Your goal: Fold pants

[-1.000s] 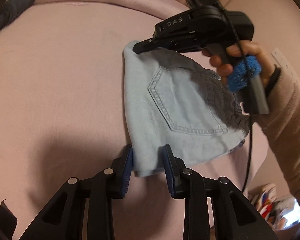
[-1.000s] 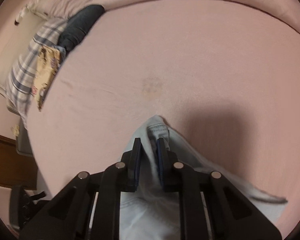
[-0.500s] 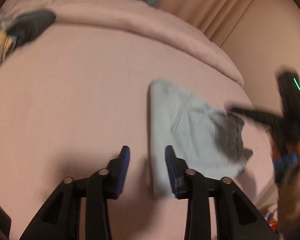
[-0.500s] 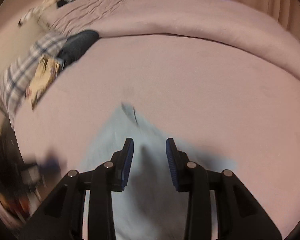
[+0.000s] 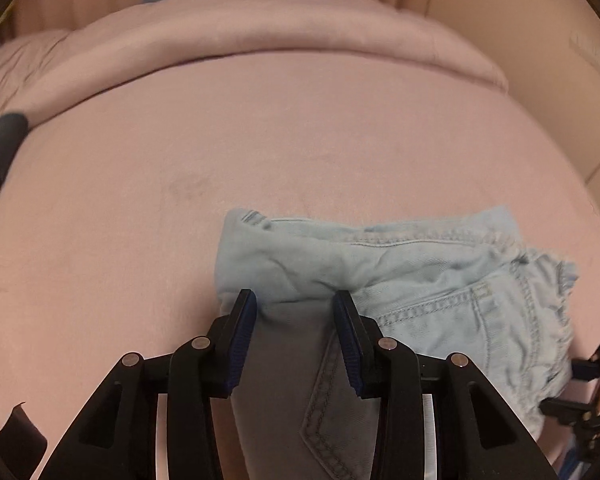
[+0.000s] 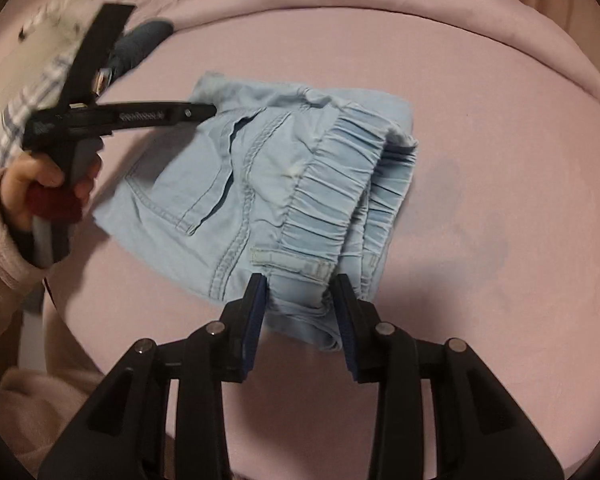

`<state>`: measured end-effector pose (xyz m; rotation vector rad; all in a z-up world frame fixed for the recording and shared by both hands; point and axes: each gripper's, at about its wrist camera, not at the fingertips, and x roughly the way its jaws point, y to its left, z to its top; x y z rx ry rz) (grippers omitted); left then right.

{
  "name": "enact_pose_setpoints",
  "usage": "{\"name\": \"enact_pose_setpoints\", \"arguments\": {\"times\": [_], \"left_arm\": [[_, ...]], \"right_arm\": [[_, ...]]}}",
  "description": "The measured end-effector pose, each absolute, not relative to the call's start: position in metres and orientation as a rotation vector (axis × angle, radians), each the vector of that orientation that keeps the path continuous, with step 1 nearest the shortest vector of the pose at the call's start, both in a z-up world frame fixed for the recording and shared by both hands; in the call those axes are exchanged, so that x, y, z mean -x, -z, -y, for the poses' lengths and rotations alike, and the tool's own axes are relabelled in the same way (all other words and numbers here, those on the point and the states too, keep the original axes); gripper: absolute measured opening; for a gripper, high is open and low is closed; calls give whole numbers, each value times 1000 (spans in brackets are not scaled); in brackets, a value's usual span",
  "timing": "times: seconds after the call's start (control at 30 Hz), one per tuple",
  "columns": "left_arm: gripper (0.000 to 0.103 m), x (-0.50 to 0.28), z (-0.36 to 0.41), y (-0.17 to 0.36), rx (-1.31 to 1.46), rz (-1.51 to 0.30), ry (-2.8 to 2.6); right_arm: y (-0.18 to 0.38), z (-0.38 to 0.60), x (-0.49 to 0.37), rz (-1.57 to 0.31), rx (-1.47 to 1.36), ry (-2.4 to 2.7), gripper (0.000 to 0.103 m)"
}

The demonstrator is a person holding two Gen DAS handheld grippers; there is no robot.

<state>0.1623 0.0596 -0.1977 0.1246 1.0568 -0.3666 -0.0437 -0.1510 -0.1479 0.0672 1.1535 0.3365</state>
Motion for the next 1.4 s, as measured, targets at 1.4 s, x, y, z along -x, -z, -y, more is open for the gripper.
{"name": "enact_pose_setpoints", "arguments": {"times": [1.4], "left_arm": [[59, -56, -132, 183, 214, -1079, 382]], "right_arm": [[164, 197, 22, -1042, -561, -327, 50]]}}
